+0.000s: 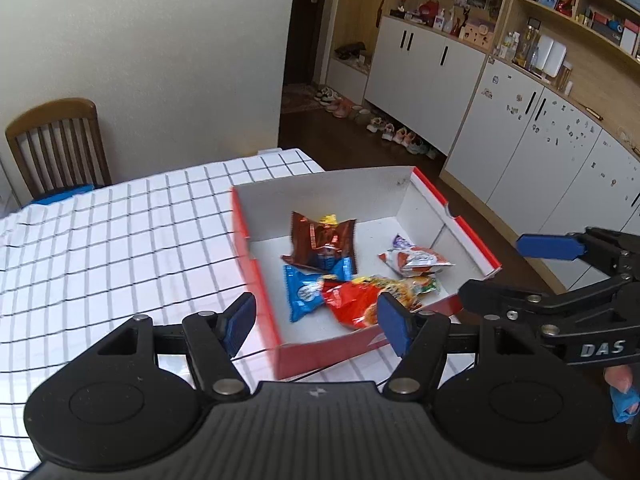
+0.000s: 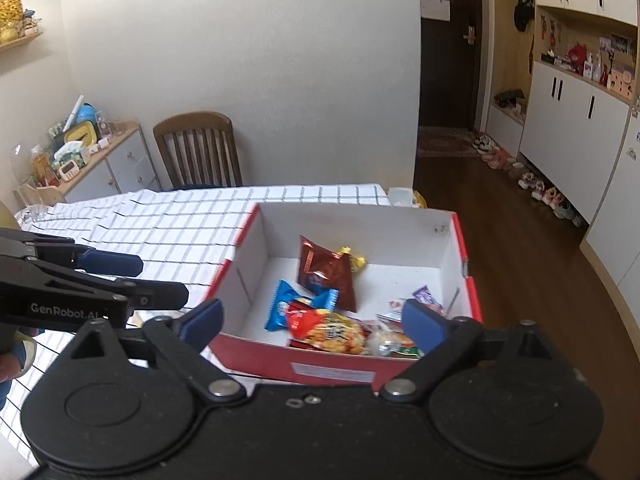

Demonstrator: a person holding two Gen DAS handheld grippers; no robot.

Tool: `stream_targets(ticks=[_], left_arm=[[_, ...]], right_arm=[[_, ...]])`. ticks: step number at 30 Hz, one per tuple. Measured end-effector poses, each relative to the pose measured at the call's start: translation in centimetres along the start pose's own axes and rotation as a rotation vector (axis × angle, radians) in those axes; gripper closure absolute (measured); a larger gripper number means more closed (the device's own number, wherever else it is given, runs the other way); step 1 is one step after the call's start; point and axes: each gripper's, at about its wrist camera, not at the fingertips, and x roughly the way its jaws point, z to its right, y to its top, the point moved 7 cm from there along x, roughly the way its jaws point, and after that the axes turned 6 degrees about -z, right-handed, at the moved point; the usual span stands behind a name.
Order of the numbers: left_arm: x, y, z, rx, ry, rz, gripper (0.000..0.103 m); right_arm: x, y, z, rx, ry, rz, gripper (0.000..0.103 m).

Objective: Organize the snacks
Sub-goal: 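Move both tools back over the silver wrapper and wooden stick on the table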

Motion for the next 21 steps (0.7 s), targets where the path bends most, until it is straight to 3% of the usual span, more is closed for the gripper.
stream_targets(ticks=[3, 6, 14, 21], left_arm=[[-1.1, -0.7, -1.3, 0.008, 0.008, 0.013, 0.036], [-2.2, -1.6, -2.9, 0.003, 0.014, 0.031, 0.024], [-4.5, -3.8, -7.0, -0.019, 0.024, 0.041, 0.019], [-4.2, -6.1, -12.2, -0.111, 0.046, 0.005, 0.019]], right_arm=[[-0.4, -0.2, -2.0, -0.015, 0.015, 0.015, 0.004], [-0.7, -0.3, -4.1, -0.028, 0.038, 0.027, 0.002], [-0.5, -0.5, -9.6, -0.065, 0.113, 0.044, 0.0], [1.1, 0.0, -13.3, -0.088, 0.146, 0.018, 0.0]])
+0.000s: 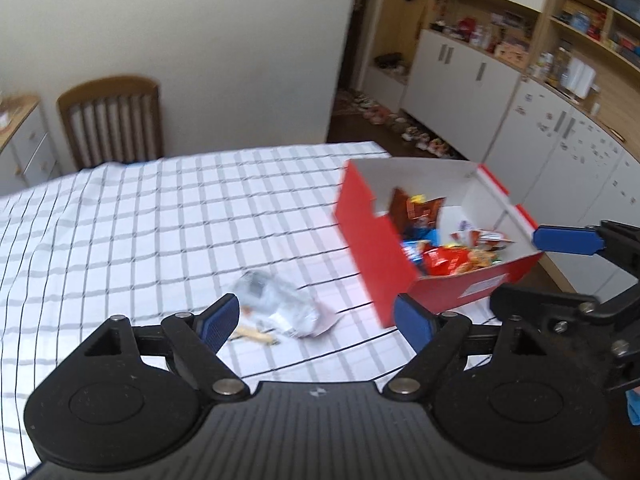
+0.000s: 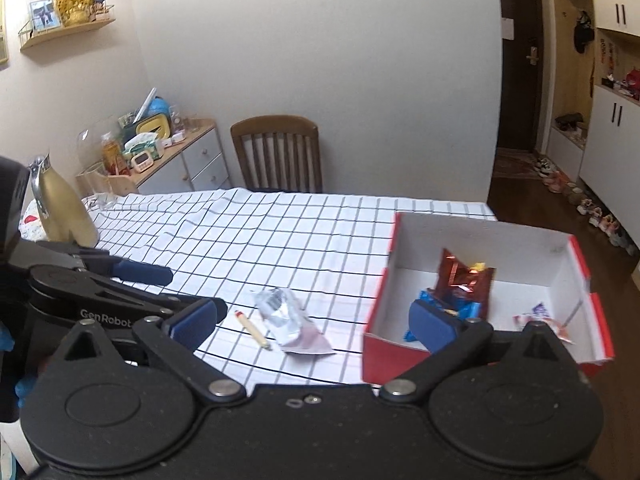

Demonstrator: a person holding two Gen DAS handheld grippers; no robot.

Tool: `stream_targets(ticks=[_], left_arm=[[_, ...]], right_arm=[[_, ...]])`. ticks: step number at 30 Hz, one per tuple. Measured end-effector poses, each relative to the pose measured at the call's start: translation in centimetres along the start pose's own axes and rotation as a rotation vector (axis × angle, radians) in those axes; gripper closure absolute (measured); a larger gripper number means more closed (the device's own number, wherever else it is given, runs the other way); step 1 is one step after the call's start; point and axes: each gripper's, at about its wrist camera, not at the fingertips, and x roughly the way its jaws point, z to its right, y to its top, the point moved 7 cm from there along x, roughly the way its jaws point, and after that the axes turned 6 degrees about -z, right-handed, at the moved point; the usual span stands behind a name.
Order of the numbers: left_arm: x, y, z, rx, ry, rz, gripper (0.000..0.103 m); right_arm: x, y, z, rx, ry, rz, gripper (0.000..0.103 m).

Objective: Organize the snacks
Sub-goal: 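Move both tools back over the silver wrapper and wooden stick on the table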

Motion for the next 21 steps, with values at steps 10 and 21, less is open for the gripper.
stream_targets(ticks=[10, 21], left_arm=[[3.5, -2.3, -7.6, -0.258, 0.053, -0.111, 0.019], [8.1, -3.8, -10.0, -0.413, 0.066, -0.181, 0.019]], right_arm=[[6.0, 1.2, -1.6, -0.005, 0.015, -0.11, 0.0], [12.8, 2.7, -2.3, -0.053, 0.016, -0.242, 0.003]])
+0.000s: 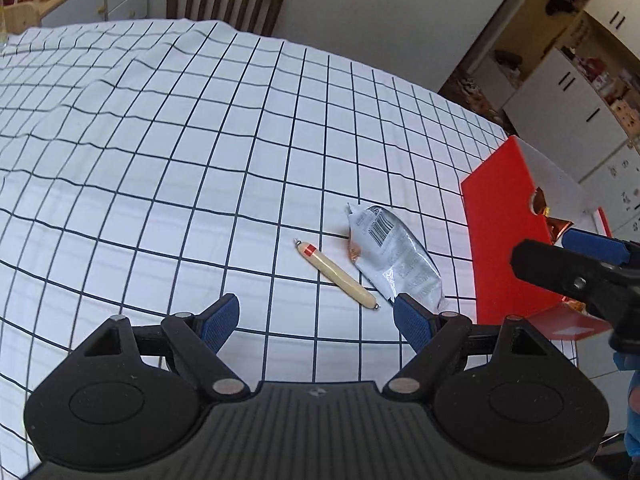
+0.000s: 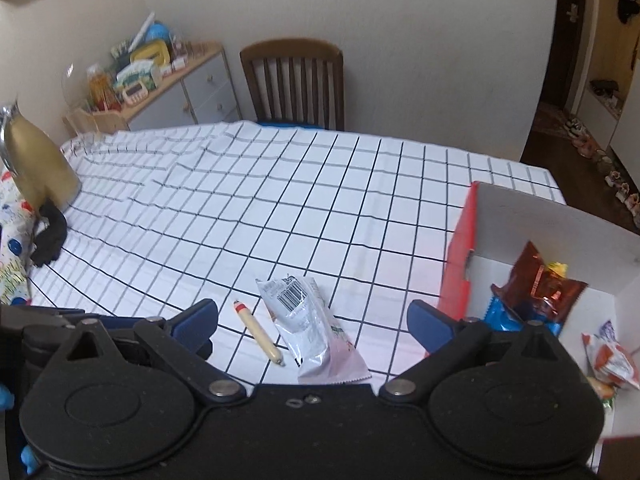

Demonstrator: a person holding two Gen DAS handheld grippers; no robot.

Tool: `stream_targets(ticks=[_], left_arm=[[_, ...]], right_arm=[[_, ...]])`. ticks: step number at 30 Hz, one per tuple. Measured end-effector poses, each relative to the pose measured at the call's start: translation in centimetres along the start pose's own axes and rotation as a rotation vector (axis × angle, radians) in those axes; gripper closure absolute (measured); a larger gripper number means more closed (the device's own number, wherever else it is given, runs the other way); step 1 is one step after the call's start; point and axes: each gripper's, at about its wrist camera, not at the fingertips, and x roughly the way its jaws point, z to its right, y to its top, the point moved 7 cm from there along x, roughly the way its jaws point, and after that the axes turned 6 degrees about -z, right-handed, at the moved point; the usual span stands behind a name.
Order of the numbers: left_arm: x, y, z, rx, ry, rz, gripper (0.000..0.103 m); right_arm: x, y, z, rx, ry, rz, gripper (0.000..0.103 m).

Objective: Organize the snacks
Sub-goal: 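Move both tools back over the silver wrapper and wooden stick on the table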

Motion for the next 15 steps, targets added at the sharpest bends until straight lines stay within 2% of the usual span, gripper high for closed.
stream_targets(ticks=[3, 5, 9, 15], left_arm=[[1.0, 0.3, -0.1, -0.03, 0.005, -0.005, 0.019], [1.6, 0.5, -0.1, -0.048, 0.005, -0.007, 0.019], [2.8, 1.0, -0.1, -0.082, 0.0, -0.013, 0.019], [4.4, 1.3, 0.6, -0.089, 0.009, -0.025, 0.019]], right_arm=[[1.8, 0.7, 0.0, 0.007, -0.009, -0.029, 0.007], [2.8, 1.2, 0.4, 0.015, -0.025, -0.045, 0.017], [5.0, 1.4, 0.7, 0.019, -0.02, -0.092, 0.025], [7.5, 1.3, 1.3, 0.02, -0.055, -0.139, 0.042]])
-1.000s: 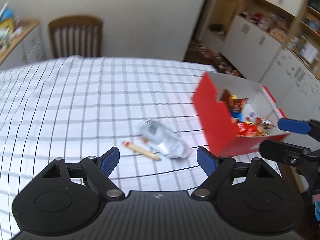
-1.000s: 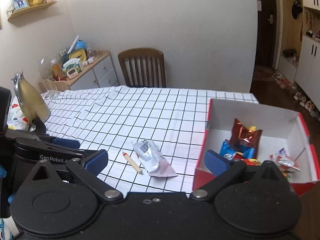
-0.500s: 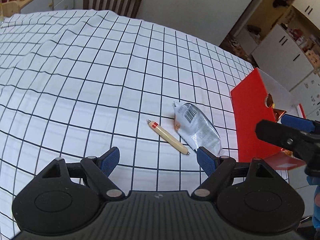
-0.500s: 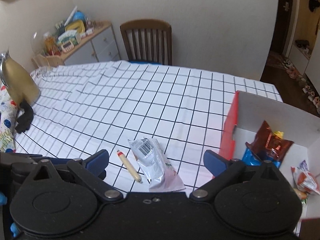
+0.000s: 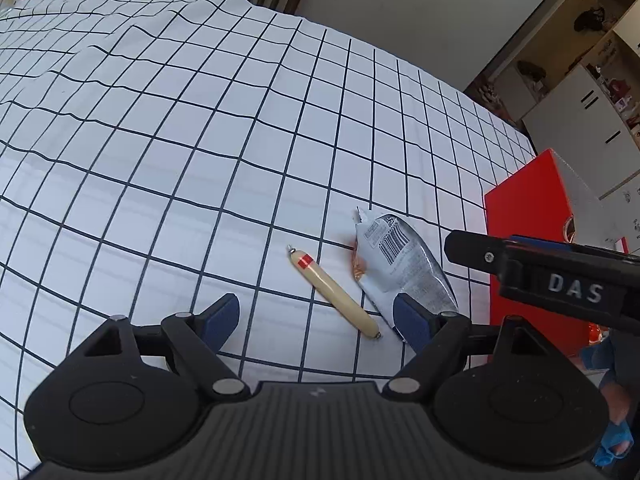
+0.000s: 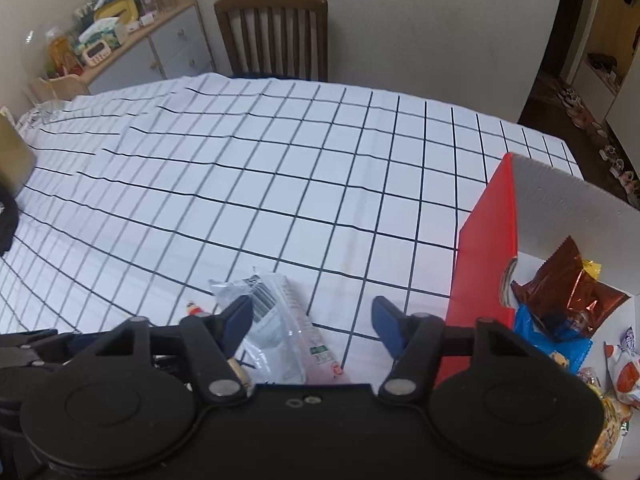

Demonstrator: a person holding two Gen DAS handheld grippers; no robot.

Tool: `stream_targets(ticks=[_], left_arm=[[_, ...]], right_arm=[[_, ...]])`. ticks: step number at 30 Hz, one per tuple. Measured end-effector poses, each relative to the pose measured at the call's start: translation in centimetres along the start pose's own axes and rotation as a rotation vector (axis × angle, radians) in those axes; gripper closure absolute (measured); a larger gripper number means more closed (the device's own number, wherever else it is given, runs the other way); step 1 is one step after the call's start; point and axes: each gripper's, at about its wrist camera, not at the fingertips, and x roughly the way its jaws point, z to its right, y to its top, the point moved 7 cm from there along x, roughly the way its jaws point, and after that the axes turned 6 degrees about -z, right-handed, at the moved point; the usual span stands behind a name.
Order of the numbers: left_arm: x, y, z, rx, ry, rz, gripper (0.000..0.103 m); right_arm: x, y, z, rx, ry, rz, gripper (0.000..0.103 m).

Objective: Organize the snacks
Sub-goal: 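Grasp the silver wrapper with the right tool while the left tool approaches the wooden stick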

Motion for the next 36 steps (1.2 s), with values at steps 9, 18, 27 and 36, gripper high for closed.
stream_targets(ticks=[9, 18, 27, 36], left_arm=[[1.7, 0.2, 1.1, 0.011, -0.007, -0.029, 0.044], [3.1, 0.5, 1.8, 0.026, -0.015, -0.051, 0.057], [3.8, 1.2, 1.2, 0.022, -0.027, -0.057, 0.08], [3.2, 1.3, -0.3, -0.015, -0.08, -0.063, 0.093]], right_arm=[[2.2, 0.1, 0.0, 0.008, 0.04, -0.066, 0.052], [3.7, -0.4, 0.1, 0.038, 0.051, -0.103, 0.061], [4.1, -0.7, 0.7, 0.113, 0.1, -0.107, 0.073], [3.2, -1.4, -0.2, 0.065, 0.083, -0.063, 0.091]])
